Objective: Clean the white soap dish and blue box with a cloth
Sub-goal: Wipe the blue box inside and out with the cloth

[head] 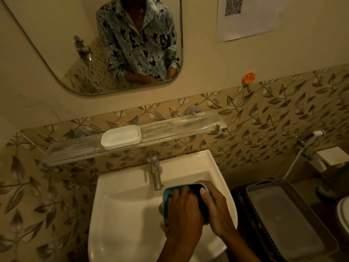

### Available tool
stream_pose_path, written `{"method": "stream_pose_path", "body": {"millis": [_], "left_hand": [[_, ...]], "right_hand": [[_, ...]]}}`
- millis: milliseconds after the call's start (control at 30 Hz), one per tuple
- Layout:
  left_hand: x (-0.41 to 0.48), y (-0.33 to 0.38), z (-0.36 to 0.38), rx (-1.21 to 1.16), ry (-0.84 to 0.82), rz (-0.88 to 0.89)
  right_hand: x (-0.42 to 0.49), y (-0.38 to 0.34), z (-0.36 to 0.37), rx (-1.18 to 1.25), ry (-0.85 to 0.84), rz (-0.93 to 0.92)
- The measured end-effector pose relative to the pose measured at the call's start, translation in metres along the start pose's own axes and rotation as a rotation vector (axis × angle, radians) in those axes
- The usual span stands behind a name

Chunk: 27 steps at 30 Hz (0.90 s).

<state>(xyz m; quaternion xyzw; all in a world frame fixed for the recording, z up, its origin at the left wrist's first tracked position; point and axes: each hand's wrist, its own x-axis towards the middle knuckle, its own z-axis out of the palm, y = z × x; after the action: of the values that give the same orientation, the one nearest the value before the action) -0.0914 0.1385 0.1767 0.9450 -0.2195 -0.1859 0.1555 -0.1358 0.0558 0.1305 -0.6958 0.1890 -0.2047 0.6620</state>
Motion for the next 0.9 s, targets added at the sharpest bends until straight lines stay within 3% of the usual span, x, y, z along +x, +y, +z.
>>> {"method": "stream_pose_path", "body": {"millis": [133, 333, 467, 633, 900], "left_hand": [[0.003, -0.007, 0.001, 0.042, 0.139, 0.002], [0.001, -0.009, 0.005, 0.031, -0.004, -0.029], [0.001, -0.007, -0.005, -0.2, -0.091, 0.033], [-0.002, 0.009, -0.011, -0.418, -0.062, 0.139], [0.005, 0.011, 0.011, -0.351, -0.036, -0.04]], "right_hand": [[0.005, 0.005, -0.008, -0.064, 0.018, -0.05], [0.005, -0.001, 0.001, -0.063, 0.038, -0.119], [0.006, 0.004, -0.002, -0.072, 0.059, -0.157], [0.009, 0.002, 0.0, 0.041, 0.076, -0.132], [0.002, 0.011, -0.005, 0.021, 0.097, -0.066]]}}
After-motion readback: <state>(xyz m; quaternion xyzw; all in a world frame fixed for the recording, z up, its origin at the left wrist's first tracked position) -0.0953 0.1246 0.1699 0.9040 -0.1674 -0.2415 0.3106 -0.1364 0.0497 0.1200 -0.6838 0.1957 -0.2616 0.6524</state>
